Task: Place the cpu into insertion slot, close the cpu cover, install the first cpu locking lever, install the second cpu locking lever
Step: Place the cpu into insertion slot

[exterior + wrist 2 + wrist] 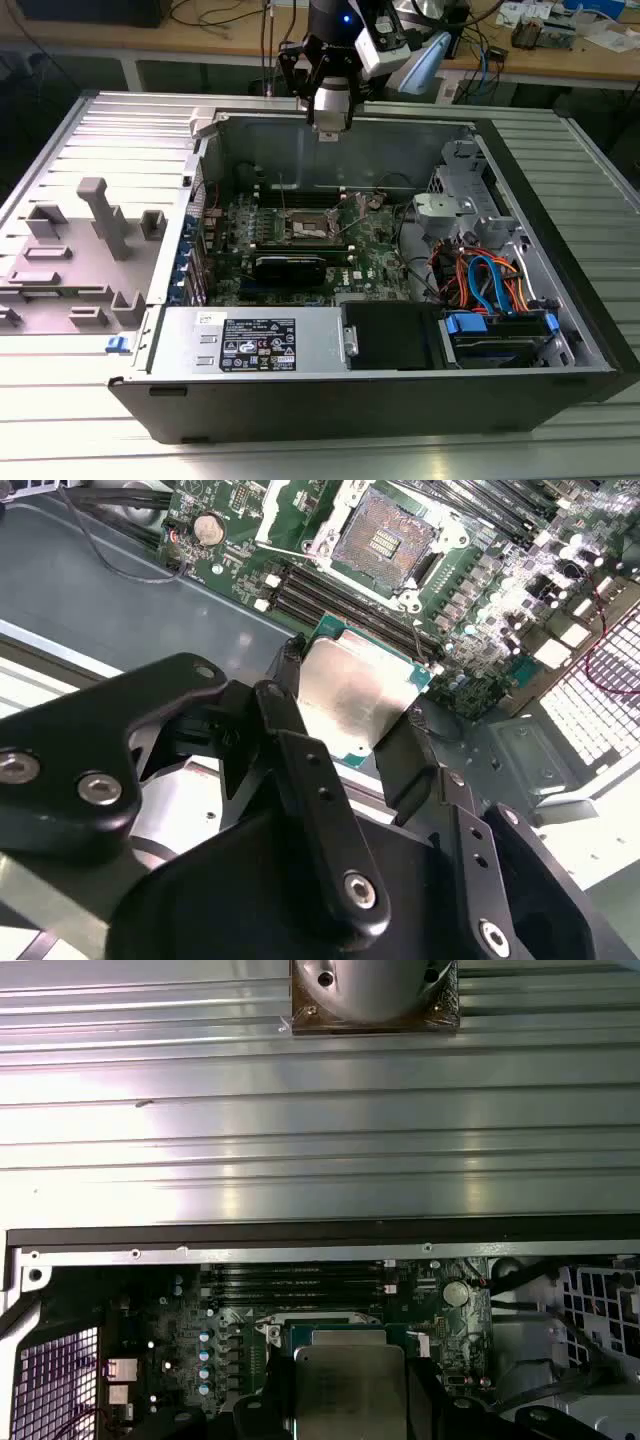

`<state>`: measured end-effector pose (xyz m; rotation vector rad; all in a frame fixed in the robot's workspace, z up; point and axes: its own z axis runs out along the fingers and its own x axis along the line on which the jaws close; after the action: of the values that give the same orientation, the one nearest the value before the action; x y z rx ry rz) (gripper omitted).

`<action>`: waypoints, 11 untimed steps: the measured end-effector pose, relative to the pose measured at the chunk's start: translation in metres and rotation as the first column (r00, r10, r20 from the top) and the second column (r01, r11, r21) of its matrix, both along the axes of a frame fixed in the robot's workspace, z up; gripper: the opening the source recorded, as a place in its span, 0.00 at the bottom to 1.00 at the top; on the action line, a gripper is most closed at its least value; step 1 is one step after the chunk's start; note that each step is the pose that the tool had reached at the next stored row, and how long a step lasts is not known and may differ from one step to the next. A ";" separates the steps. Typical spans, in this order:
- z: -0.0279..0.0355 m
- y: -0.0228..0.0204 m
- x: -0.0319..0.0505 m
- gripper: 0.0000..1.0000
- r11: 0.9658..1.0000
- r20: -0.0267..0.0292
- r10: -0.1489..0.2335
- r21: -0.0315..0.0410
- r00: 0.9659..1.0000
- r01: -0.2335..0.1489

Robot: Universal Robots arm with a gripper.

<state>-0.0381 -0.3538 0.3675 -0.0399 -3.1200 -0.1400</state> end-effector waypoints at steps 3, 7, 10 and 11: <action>0.0000 0.0000 0.0000 0.54 1.000 0.000 0.000 0.000 1.000 0.000; -0.0001 -0.0022 0.0000 0.54 1.000 0.000 0.000 0.000 1.000 0.000; -0.0002 -0.0052 0.0000 0.54 1.000 0.000 0.000 0.000 1.000 0.000; -0.0002 -0.0056 0.0000 0.54 1.000 0.000 0.000 0.000 1.000 0.000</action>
<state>-0.0381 -0.3594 0.3673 -0.0400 -3.1200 -0.1401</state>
